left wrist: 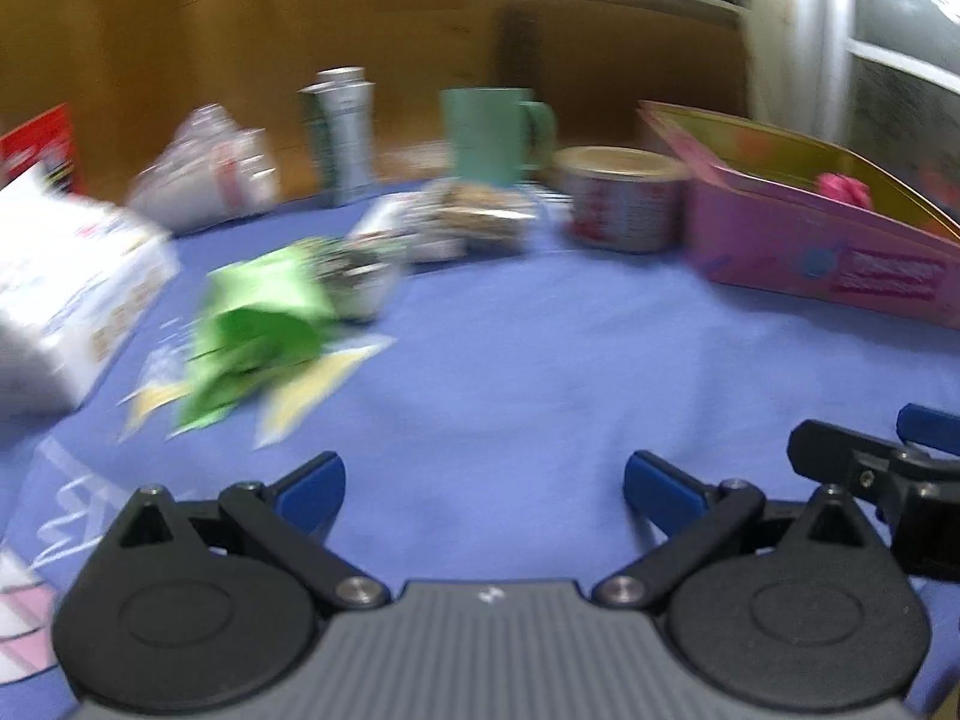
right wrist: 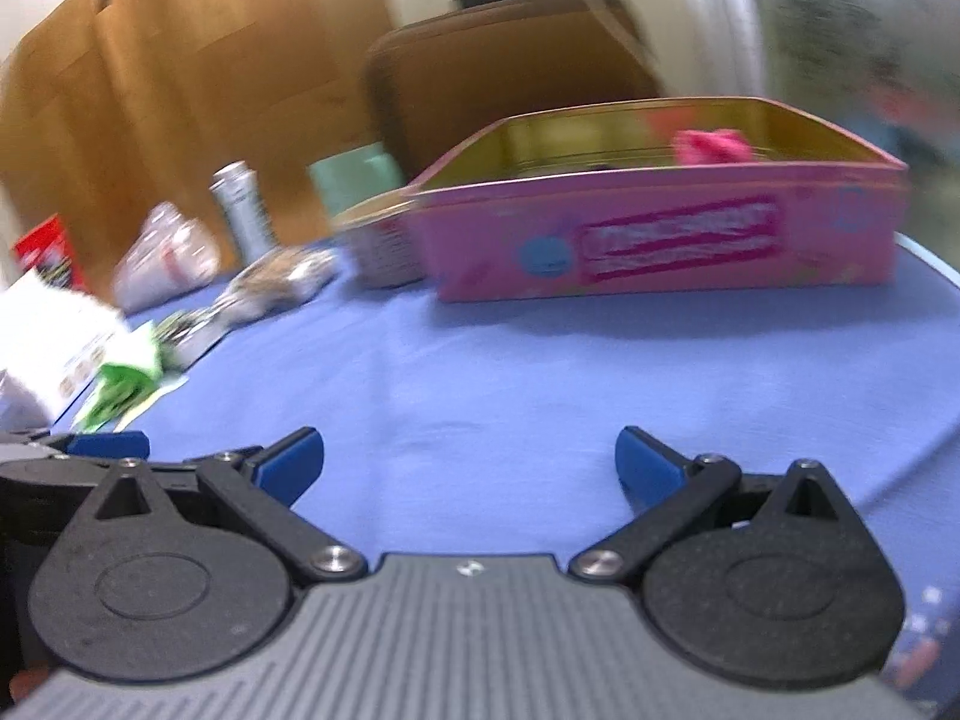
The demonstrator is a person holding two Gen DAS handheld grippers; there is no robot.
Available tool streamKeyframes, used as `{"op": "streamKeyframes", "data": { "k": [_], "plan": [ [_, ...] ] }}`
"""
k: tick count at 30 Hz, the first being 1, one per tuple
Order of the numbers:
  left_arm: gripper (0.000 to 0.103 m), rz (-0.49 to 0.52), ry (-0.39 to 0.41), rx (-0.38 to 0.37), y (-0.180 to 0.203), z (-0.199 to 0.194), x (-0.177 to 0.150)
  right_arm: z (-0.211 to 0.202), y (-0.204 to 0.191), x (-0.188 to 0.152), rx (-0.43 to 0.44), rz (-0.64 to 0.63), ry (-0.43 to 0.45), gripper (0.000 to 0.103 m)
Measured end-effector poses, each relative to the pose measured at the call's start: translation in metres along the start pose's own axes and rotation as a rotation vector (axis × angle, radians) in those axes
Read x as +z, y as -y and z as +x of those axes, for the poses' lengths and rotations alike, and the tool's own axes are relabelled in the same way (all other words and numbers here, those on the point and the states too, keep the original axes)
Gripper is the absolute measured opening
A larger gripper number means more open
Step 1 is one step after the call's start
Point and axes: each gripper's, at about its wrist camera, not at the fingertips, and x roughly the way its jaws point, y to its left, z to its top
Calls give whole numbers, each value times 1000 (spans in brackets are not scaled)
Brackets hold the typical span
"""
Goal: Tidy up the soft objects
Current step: 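Set the green cloth down beside the tissue pack and open the left tool, then grasp the green cloth from the table with the right tool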
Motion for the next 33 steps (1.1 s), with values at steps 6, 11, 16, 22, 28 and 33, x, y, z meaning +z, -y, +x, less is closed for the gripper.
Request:
{"op": "streamKeyframes", "data": {
  "k": [6,11,16,22,28,33],
  "plan": [
    [103,-135,24,143,-76,-12,-19,30,-55,7,120,-142,-81,103],
    [103,-239,30,229,-127,-15,-18,54,-99,19,243,-233,-141,103],
    [103,-252,36,218,-133,-14,-15,81,-140,40,345,-265,-156,103],
    [103,-308,75,177,-139,-21,-19,112,-179,42,381,-348,-171,92],
    [103,-287,69,186,-135,-20,-19,129,-206,36,376,-457,-168,80],
    [103,-263,64,183,-131,-19,-19,123,-204,33,387,-497,-137,44]
  ]
}}
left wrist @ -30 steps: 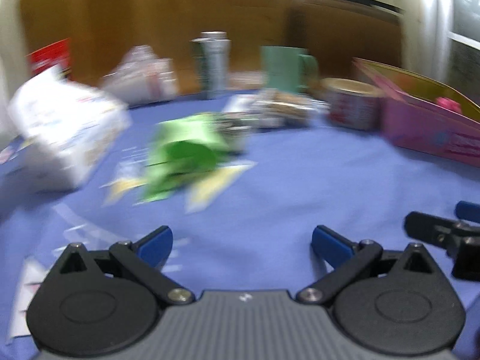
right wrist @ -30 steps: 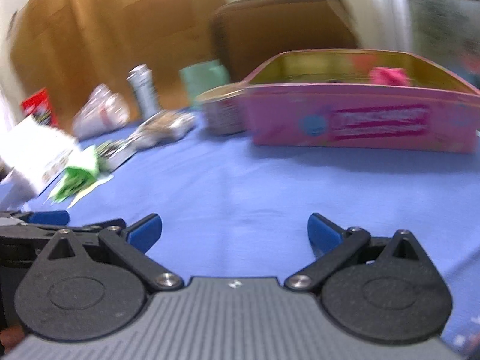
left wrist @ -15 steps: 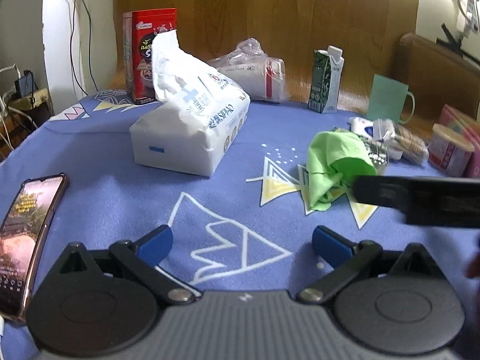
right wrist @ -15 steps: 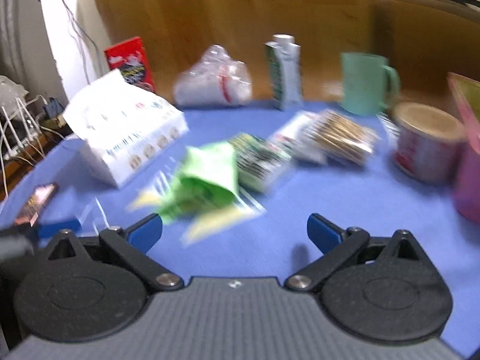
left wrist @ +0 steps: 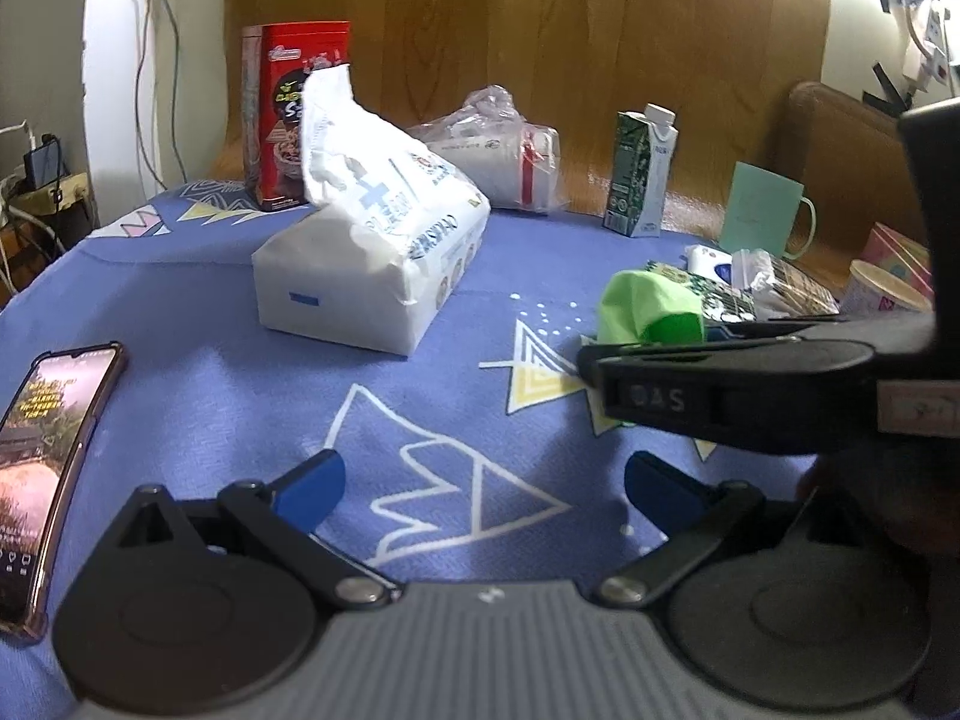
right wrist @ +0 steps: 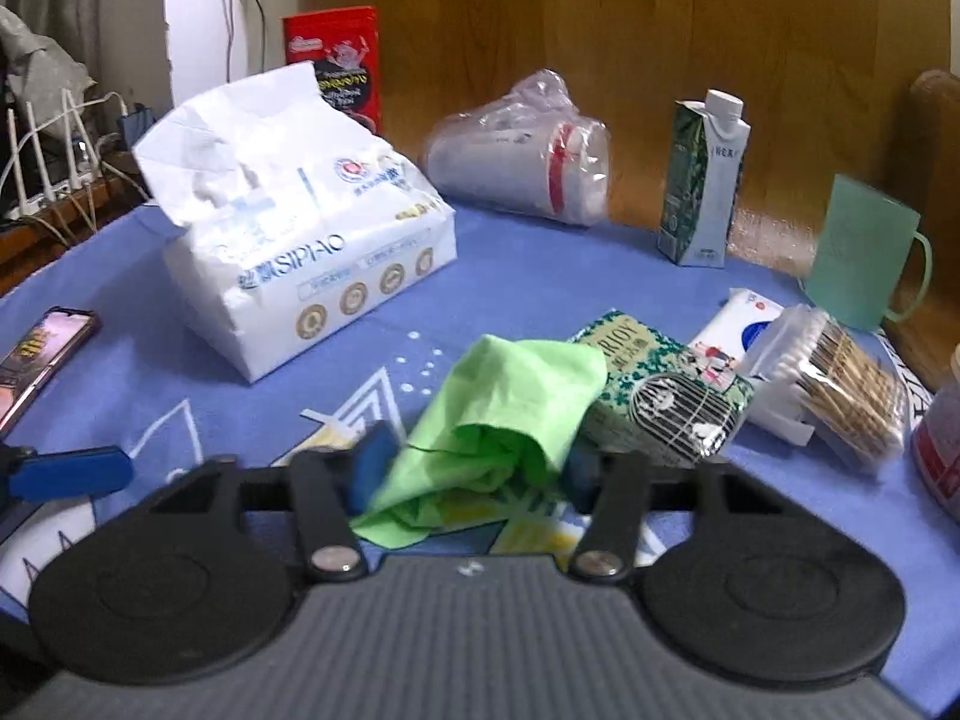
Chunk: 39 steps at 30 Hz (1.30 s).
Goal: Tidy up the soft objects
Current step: 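Grasp the green cloth from the table with the right tool, then carry the green cloth into the tin and open the right tool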
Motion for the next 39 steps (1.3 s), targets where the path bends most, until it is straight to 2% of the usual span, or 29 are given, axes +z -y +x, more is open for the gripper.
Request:
{"op": "streamKeyframes", "data": {
  "k": [2,5,7,11,18,25,27,28,31,33,34,35,37,38,39],
  "plan": [
    [103,30,-6,-1,5,0,-1,-5,4,-4,7,-4,4,29],
    [103,66,-14,-2,10,1,-2,-18,9,-13,17,-12,9,25],
    [103,77,-18,2,12,1,-2,-31,14,-23,17,-18,14,24],
    [103,94,-21,-1,14,2,-2,-59,31,-42,46,48,9,22],
    [103,105,-27,4,17,4,-1,-118,40,-91,-12,18,43,19],
    [102,117,-39,-10,23,2,-1,-151,49,-122,-62,51,92,19],
    [99,101,-55,-70,34,-5,-2,-155,53,-127,-62,67,106,20],
    [94,97,-59,-121,41,-10,-2,-157,53,-129,-62,76,113,20],
    [81,140,-87,-324,74,-29,1,-159,54,-132,-63,93,127,23],
    [80,167,-106,-434,96,-41,5,-161,55,-133,-73,95,134,26],
    [80,177,-120,-489,107,-45,7,-162,55,-135,-86,90,136,33],
    [80,182,-135,-531,116,-48,7,-165,55,-138,-101,83,139,44],
    [79,193,-184,-606,135,-50,4,-171,54,-144,-125,71,149,56],
    [77,208,-211,-630,144,-47,3,-173,55,-147,-122,70,152,56],
    [69,229,-240,-641,154,-43,0,-175,56,-149,-119,70,157,56]
  ]
}}
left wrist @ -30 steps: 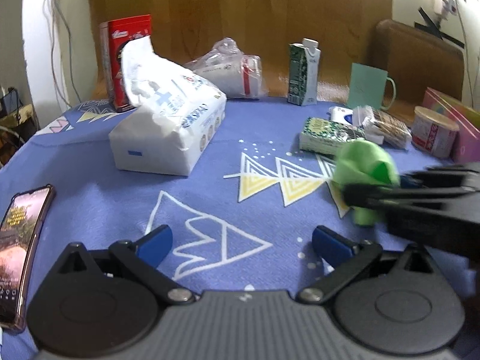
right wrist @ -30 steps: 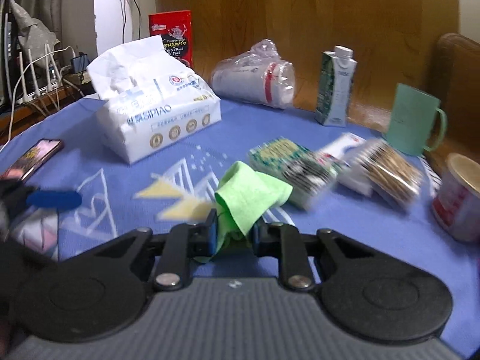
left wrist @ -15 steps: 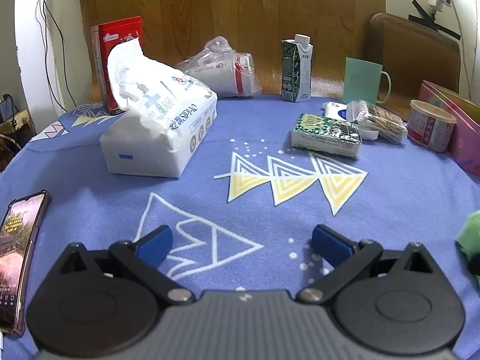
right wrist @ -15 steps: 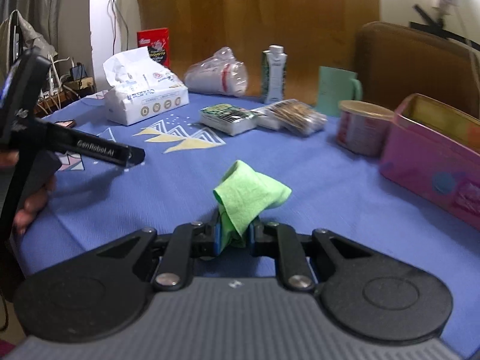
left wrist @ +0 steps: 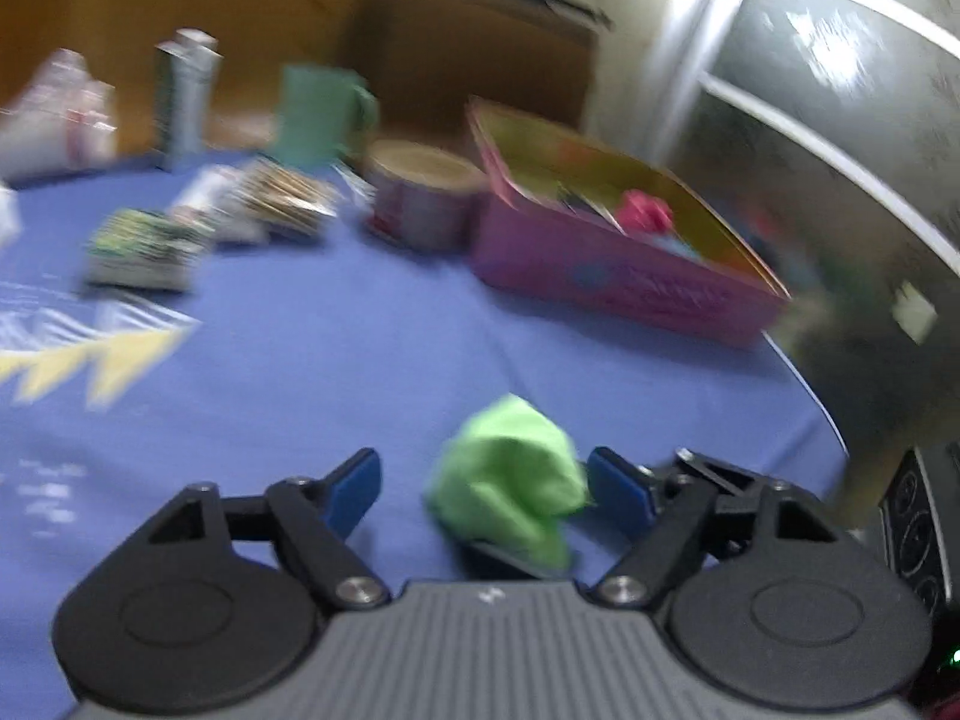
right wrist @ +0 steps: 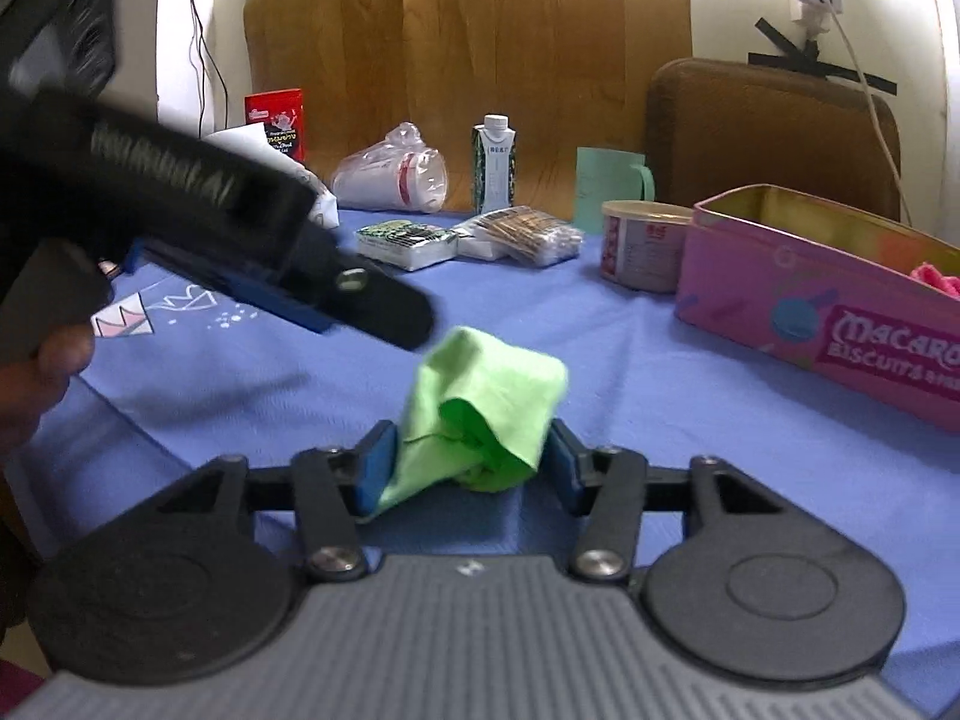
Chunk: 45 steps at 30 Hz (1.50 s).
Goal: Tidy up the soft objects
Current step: 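Carry the green cloth into the tin and open the right tool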
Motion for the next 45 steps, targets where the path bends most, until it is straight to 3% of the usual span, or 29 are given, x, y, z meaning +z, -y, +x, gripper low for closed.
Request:
{"op": "streamKeyframes", "data": {
  "k": [1,2,4,7,11,13,21,23,28,32,33,37,40,42,45],
  "plan": [
    [55,10,-31,-1,3,9,0,-2,1,-2,3,-5,5,56],
    [51,17,-64,4,7,19,-1,-4,2,-3,5,-14,10,56],
    [47,45,-44,18,16,23,-3,-7,3,-5,16,-35,19,50],
    [34,21,-77,-46,18,31,3,-13,13,-9,3,-19,31,45],
    [32,27,-125,-105,39,52,11,-28,36,-16,-51,33,47,27],
    [31,64,-139,-130,58,63,15,-38,49,-21,-102,67,60,23],
    [31,234,-201,-244,140,112,26,-88,101,-44,-300,206,89,21],
    [30,273,-185,-265,156,113,33,-95,114,-43,-330,232,96,21],
    [31,343,-18,-305,187,94,82,-119,150,-5,-378,225,222,20],
    [39,377,110,-217,191,106,121,-101,185,38,-408,213,267,19],
    [45,362,119,-182,189,117,130,-90,197,47,-414,216,257,19],
    [66,296,141,-13,177,152,148,-49,232,66,-410,255,159,20],
    [84,271,174,93,169,163,153,-28,246,75,-417,290,88,28],
    [85,258,174,119,162,166,155,-17,252,80,-396,340,50,44],
    [85,229,180,105,150,158,156,-17,254,80,-402,391,39,47]
  ]
}}
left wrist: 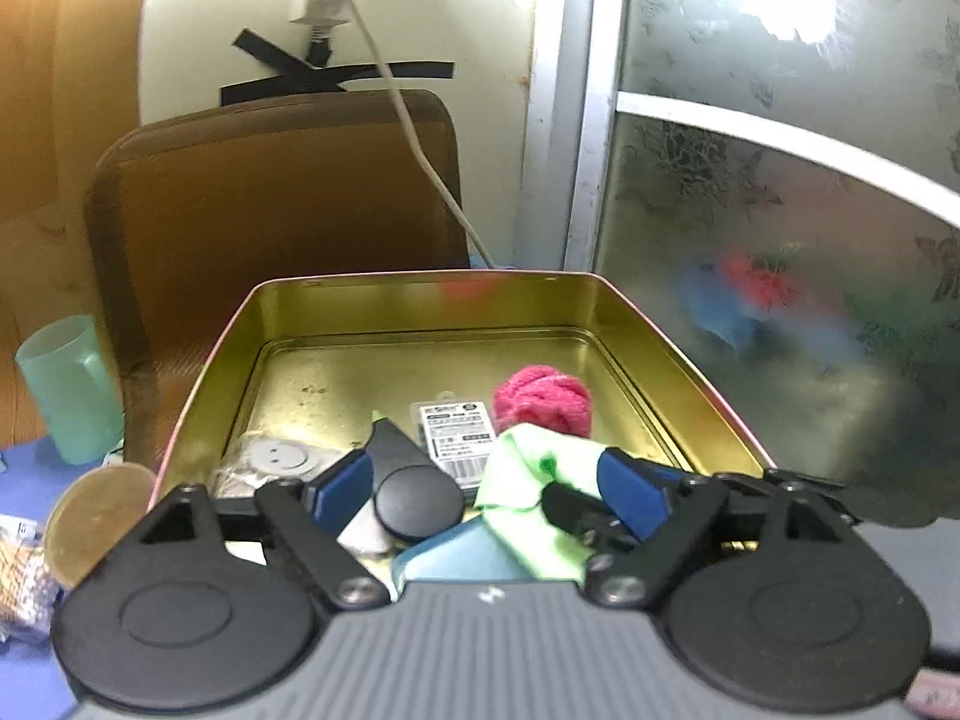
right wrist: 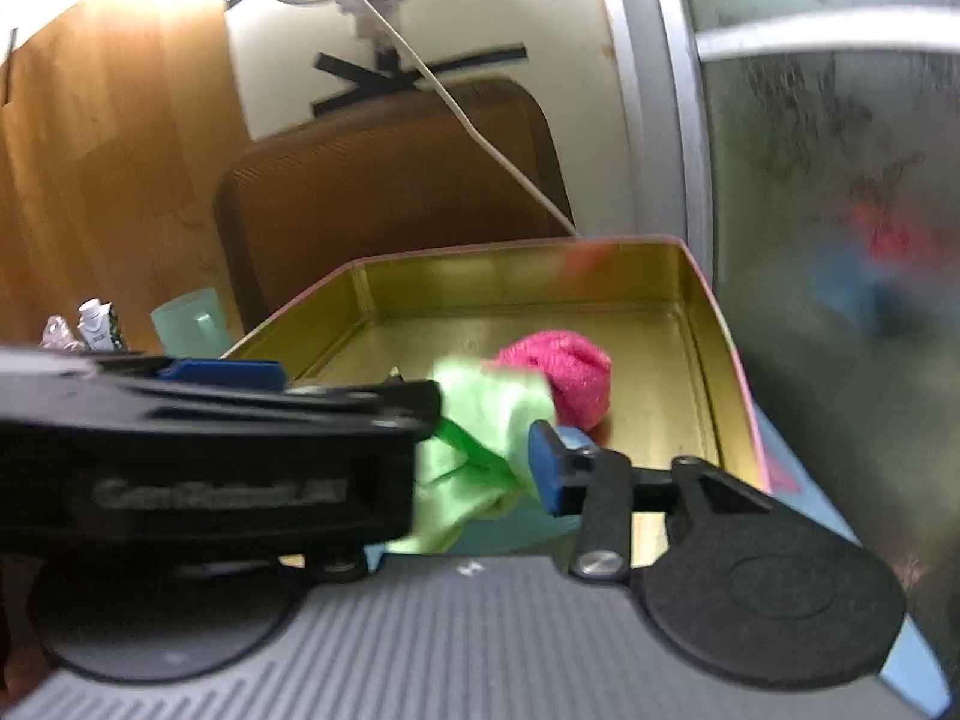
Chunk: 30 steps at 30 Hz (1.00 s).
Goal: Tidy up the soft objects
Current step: 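Carry the green cloth into the tin and open the right tool, then grasp the green VIRIOY tissue pack with the right tool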
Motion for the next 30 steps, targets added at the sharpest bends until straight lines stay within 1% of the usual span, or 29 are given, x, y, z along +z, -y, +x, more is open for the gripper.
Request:
{"op": "streamKeyframes", "data": {
  "k": [1,2,4,6,7,8,10,13,15,17,19,21,23,24,25,26,27,28,30],
  "plan": [
    [86,-5,14,-6,-5,-7,-1,-4,-1,-2,-7,4,11,47],
    [87,-7,40,-11,-10,-17,-3,-8,-2,-4,-16,6,30,51],
    [94,-14,101,-5,-20,-35,-8,-18,-5,-4,-46,20,88,58],
    [94,-37,143,10,-38,-58,-21,-33,-14,-9,-69,3,170,59],
    [94,-43,147,17,-47,-67,-27,-35,-21,-9,-78,-22,206,59],
    [94,-48,155,29,-59,-78,-38,-41,-29,-13,-73,-36,237,60],
    [94,-55,161,71,-81,-97,-58,-42,-49,-22,-35,-63,246,60],
    [93,-84,115,180,-126,-118,-96,-36,-90,-34,84,-119,207,60],
    [91,-121,62,276,-162,-131,-121,-28,-126,-44,174,-182,163,60],
    [91,-156,19,371,-194,-146,-140,-17,-160,-55,263,-225,100,60],
    [91,-184,-9,459,-223,-160,-157,-2,-193,-68,341,-240,9,60],
    [90,-192,-55,557,-250,-168,-170,15,-222,-84,392,-252,-77,60],
    [88,-210,-101,639,-277,-173,-183,29,-246,-94,409,-272,-142,60],
    [94,-224,-94,650,-289,-178,-188,35,-257,-98,417,-288,-176,59],
    [94,-251,-87,654,-300,-184,-193,41,-266,-100,424,-300,-201,59],
    [94,-288,-84,654,-309,-189,-195,43,-275,-100,414,-325,-194,61],
    [94,-324,-82,660,-318,-192,-196,42,-284,-99,410,-359,-194,60],
    [94,-353,-77,662,-324,-194,-197,45,-291,-99,419,-370,-206,60],
    [95,-360,-82,675,-327,-190,-193,47,-299,-98,405,-391,-205,61]
  ]
}}
